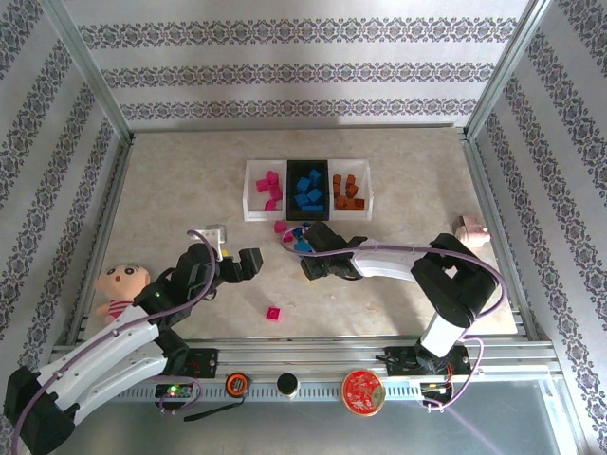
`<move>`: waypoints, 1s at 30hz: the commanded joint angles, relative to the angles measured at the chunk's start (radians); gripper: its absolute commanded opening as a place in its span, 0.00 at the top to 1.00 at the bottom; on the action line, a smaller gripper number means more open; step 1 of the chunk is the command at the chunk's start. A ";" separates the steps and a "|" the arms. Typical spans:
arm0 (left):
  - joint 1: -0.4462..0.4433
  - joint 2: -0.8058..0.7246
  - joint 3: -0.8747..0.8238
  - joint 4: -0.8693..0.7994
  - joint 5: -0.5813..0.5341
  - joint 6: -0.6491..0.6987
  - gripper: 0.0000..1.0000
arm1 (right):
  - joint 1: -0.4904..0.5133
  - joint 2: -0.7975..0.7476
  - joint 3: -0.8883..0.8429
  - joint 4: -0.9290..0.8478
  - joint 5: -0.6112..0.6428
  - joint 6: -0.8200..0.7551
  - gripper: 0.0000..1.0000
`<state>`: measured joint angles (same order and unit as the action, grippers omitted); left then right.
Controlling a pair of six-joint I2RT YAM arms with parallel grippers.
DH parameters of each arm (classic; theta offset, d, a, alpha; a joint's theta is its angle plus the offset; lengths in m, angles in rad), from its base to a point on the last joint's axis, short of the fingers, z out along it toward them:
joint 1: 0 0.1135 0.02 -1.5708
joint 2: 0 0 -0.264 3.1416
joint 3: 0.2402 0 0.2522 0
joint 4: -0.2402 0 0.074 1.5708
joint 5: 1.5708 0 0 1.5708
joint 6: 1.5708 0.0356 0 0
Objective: Sort the legos into containers by color
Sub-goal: Pick up the lego from the center of the table.
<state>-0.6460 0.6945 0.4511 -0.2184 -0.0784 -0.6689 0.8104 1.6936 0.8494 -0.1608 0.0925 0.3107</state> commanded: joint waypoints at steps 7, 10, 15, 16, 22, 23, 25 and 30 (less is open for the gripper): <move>0.011 -0.018 -0.031 -0.072 -0.020 -0.038 0.00 | -0.006 0.018 0.012 0.045 -0.026 -0.044 0.48; 0.011 -0.018 -0.037 -0.063 -0.015 -0.040 0.00 | -0.007 0.014 0.006 0.052 -0.040 -0.046 0.56; 0.010 -0.018 -0.046 -0.062 -0.020 -0.042 0.00 | -0.008 -0.026 -0.040 0.086 -0.066 -0.039 0.67; 0.011 -0.018 -0.048 -0.061 -0.020 -0.041 0.00 | -0.008 -0.043 -0.054 0.090 -0.068 -0.034 0.68; 0.010 -0.009 -0.060 -0.046 -0.024 -0.036 0.00 | -0.021 -0.202 -0.149 0.092 -0.075 0.019 0.71; 0.011 -0.007 -0.063 -0.041 -0.023 -0.035 0.00 | -0.028 -0.229 -0.162 0.089 -0.078 0.026 0.71; 0.011 0.001 -0.065 -0.032 -0.023 -0.035 0.00 | -0.055 -0.293 -0.174 0.072 -0.085 0.034 0.72; 0.011 0.032 -0.061 -0.015 -0.012 -0.027 0.00 | -0.154 -0.402 -0.142 0.037 -0.093 0.032 0.73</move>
<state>-0.6460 0.7166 0.3965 -0.2562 -0.0837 -0.6941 0.7002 1.3312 0.6853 -0.0998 0.0097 0.3233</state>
